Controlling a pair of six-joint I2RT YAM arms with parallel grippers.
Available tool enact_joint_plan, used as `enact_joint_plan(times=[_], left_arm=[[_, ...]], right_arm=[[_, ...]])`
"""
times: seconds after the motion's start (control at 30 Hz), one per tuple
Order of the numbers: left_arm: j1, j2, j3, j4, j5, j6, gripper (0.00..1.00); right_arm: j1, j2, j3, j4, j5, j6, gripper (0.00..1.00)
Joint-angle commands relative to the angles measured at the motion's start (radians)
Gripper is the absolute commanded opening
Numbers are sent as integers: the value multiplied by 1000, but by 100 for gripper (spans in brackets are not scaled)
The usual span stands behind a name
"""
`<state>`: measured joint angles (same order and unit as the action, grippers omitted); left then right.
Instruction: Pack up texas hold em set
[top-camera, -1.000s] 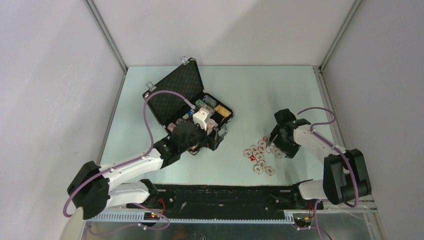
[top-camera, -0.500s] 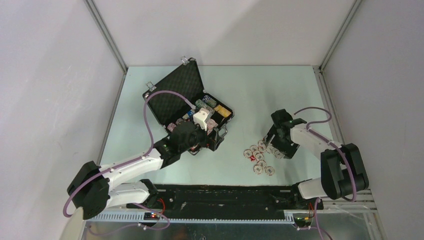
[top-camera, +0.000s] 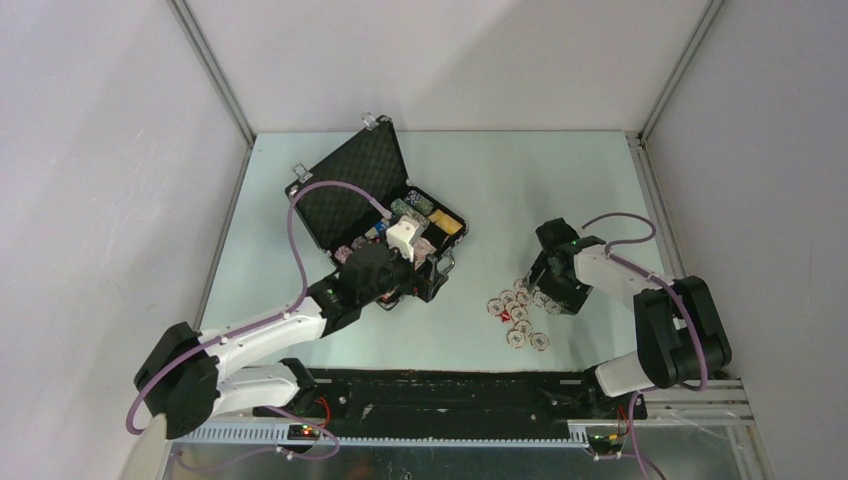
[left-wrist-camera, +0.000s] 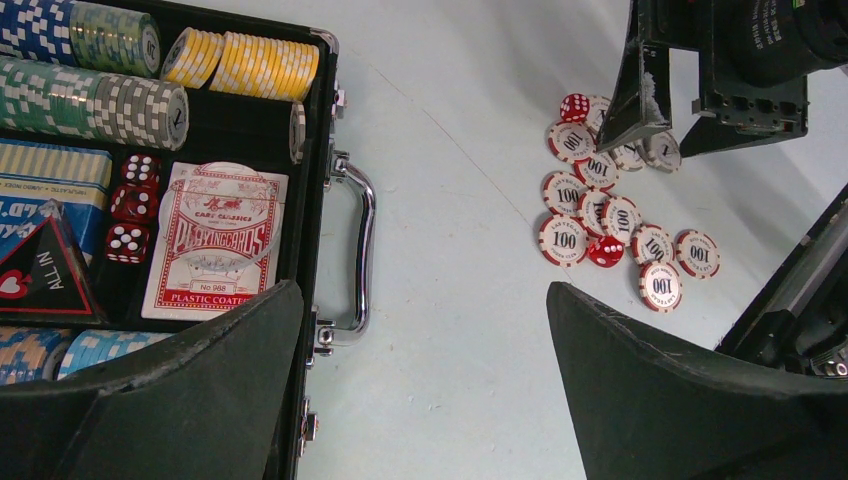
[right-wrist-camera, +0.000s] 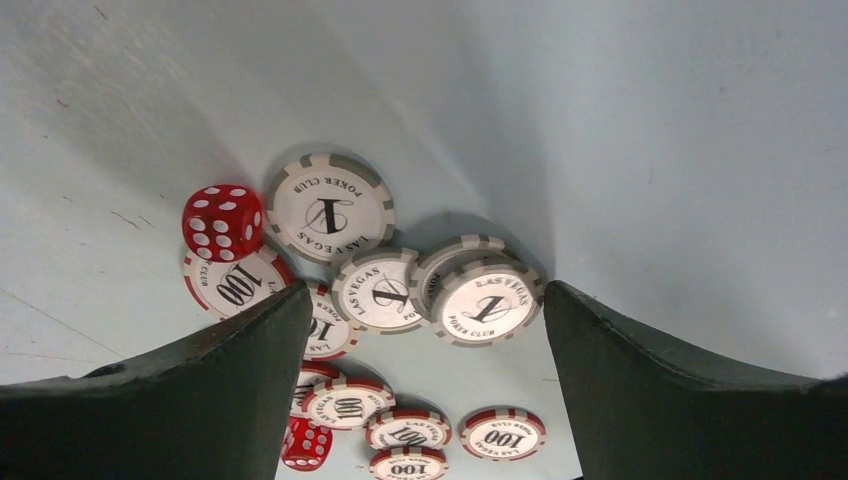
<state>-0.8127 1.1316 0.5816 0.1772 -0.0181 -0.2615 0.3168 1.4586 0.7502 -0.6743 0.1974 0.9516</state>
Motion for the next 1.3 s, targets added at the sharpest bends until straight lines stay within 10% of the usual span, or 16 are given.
enact_joint_plan(times=[0.0, 1.27], left_arm=[[5, -18, 7, 27, 10, 22, 100], [4, -10, 12, 12, -5, 36, 100]], right_arm=[[7, 37, -2, 10, 42, 2, 84], [62, 122, 48, 12, 101, -47, 49]])
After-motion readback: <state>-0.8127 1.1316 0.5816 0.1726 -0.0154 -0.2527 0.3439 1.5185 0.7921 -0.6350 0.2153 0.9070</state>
